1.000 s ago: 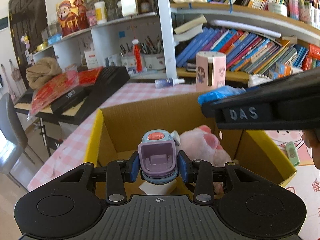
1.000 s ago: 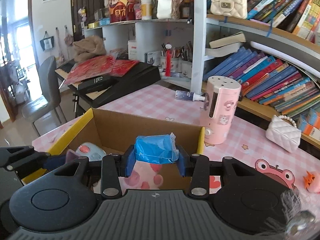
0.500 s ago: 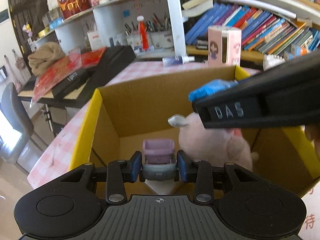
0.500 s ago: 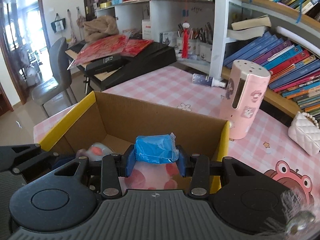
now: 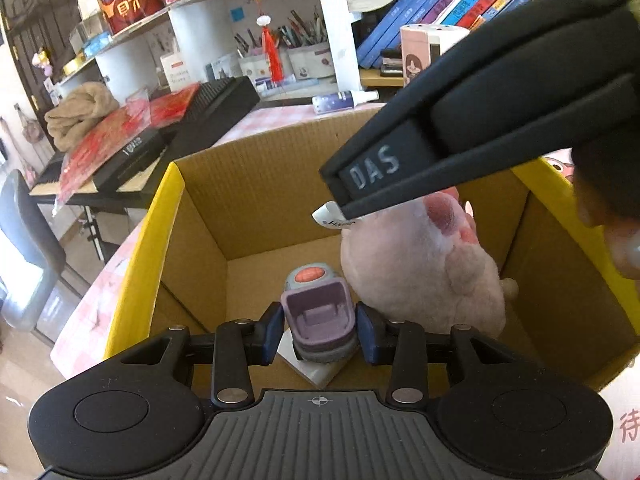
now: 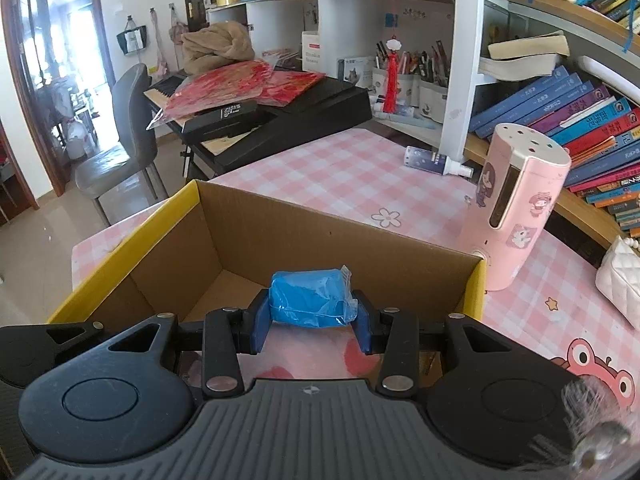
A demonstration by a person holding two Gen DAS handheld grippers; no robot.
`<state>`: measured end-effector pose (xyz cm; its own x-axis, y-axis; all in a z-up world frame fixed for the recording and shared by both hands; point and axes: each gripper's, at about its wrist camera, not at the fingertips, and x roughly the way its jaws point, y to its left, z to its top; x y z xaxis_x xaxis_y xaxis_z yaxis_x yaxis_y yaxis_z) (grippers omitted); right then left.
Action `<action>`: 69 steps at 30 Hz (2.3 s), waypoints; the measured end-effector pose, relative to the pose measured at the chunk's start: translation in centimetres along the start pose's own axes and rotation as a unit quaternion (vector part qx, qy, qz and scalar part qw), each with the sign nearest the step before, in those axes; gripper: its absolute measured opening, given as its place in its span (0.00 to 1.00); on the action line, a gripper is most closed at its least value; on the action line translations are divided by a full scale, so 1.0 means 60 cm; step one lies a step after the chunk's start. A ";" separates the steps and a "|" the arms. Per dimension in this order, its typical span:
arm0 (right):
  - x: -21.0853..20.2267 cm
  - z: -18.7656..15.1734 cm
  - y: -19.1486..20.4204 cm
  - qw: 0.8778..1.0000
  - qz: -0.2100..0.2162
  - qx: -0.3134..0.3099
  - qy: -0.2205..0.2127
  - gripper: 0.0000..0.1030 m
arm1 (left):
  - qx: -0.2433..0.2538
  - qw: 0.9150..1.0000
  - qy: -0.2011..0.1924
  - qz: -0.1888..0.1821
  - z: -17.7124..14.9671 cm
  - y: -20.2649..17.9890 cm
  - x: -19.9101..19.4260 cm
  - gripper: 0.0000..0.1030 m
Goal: Organize objects
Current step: 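Lower the purple oximeter into the box with the left tool while the right tool lowers the blue bag, then open both tools to release the oximeter and blue bag into the box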
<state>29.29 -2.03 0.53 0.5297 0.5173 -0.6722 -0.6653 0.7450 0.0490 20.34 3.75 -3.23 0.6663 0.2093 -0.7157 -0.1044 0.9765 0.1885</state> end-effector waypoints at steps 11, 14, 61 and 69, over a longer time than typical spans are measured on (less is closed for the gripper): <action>0.005 0.001 -0.019 0.999 -0.009 0.045 -0.002 0.38 | -0.016 0.999 -0.024 0.015 -0.006 0.009 -0.027 0.60; -0.006 0.009 -0.006 1.000 0.006 0.024 -0.019 0.38 | -0.019 0.999 -0.030 0.015 -0.005 0.010 -0.034 0.64; 0.058 0.004 0.067 0.981 0.105 -0.152 0.059 0.47 | -0.081 0.996 -0.017 0.042 -0.031 0.032 -0.064 0.73; 0.010 0.001 0.064 0.988 0.087 -0.124 0.030 0.52 | -0.083 0.995 -0.041 0.037 -0.034 0.042 -0.084 0.74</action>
<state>27.11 1.16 0.36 0.3685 0.5968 -0.7127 -0.8563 0.5163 -0.0104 15.21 5.25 -0.55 0.7092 0.2834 -0.6455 -0.2721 0.9547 0.1203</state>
